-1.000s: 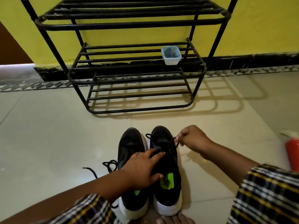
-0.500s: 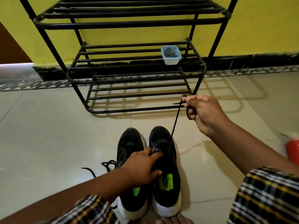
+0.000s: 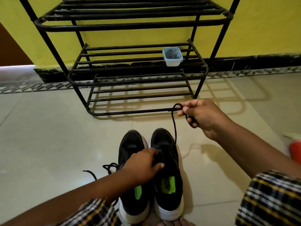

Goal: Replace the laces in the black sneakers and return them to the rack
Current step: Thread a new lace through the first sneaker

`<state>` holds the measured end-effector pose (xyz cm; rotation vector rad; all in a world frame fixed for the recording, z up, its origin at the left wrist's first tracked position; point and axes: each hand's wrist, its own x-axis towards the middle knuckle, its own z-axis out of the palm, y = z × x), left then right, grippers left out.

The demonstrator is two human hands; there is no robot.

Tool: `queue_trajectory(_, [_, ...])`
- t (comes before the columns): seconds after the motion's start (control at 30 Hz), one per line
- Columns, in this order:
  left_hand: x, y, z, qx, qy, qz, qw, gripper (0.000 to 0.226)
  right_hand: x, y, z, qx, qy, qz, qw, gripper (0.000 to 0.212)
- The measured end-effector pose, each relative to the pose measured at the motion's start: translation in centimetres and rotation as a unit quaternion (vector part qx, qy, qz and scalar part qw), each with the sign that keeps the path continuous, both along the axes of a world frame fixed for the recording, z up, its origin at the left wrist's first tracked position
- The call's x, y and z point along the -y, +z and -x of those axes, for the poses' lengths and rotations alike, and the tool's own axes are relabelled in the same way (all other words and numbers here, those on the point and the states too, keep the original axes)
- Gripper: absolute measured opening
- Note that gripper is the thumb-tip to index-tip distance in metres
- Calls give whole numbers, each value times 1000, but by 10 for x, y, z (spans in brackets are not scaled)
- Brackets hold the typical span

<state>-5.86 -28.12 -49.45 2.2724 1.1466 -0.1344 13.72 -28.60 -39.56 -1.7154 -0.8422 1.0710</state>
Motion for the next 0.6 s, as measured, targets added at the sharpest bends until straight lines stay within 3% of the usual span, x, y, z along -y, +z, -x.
queue_trajectory(0.13, [-10,4,-2,130,62,-22,989,17,7,-22,-10,186,-15,29,982,9])
queue_trajectory(0.23, [-17,13,-3,221,136,-74,963,26,11,-42,-22,287,3,98,953,10])
queue_trajectory(0.3, [-22,15,-1,167,125,-142,968,27,11,-52,-28,307,7,134,942,15])
queue_trajectory(0.37, [-24,14,0,121,49,-167,977,25,11,-56,-30,295,5,154,943,19])
queue_trajectory(0.5, [-8,14,-7,110,0,-21,994,18,15,-58,-29,261,-3,138,955,23])
queue_trajectory(0.6, [-2,10,-11,76,5,10,997,28,17,-56,-20,244,-2,68,967,25])
